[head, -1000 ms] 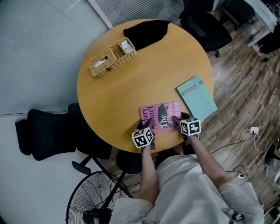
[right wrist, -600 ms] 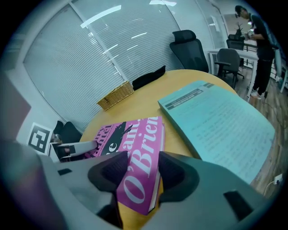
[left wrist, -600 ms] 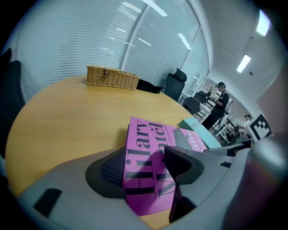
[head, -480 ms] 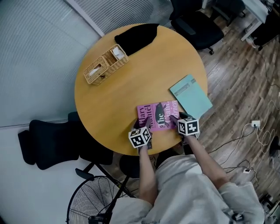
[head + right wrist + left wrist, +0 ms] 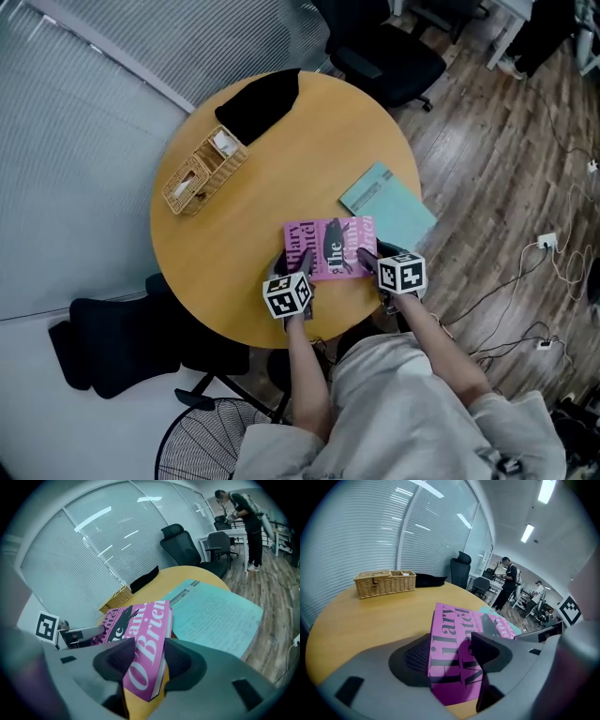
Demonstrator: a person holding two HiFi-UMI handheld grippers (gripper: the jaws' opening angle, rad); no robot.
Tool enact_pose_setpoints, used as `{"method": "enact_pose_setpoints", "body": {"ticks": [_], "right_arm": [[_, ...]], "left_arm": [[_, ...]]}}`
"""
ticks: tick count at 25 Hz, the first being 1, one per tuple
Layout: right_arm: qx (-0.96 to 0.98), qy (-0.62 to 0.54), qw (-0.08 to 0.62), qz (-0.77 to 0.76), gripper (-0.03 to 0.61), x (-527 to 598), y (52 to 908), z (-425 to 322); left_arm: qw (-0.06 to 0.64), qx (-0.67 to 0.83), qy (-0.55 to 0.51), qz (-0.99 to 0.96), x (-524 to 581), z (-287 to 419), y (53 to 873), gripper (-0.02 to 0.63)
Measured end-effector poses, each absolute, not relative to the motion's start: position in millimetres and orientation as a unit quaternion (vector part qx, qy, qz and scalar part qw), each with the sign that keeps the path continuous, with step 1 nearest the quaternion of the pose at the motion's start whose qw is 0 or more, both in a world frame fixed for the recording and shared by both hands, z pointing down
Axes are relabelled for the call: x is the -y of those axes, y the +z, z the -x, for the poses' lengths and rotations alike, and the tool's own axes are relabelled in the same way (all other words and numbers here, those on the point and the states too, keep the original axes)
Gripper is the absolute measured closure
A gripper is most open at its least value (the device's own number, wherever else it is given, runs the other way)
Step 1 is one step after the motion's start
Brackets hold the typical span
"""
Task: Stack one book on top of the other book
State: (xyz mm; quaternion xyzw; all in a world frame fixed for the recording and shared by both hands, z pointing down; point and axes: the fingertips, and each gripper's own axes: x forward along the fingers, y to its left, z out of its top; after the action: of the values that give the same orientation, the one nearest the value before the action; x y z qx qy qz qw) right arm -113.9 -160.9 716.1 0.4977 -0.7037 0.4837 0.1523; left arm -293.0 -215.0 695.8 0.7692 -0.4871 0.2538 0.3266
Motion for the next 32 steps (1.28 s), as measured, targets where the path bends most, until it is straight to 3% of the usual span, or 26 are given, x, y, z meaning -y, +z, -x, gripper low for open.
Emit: {"method": "enact_pose_setpoints", "body": {"ticks": [23, 32], "right_arm": [[0.628, 0.522, 0.064, -0.573, 0.383, 123.4, 715.7, 7.0], [0.62, 0.526, 0.056, -0.58, 0.383, 123.1, 717.5, -15.2]], "left_arm": [[0.207, 0.184, 0.344, -0.897, 288.0, 99.5, 693.5, 0.33], [0.224, 0.133, 0.356, -0.897, 298.8, 61.4, 709.8, 0.33]]}}
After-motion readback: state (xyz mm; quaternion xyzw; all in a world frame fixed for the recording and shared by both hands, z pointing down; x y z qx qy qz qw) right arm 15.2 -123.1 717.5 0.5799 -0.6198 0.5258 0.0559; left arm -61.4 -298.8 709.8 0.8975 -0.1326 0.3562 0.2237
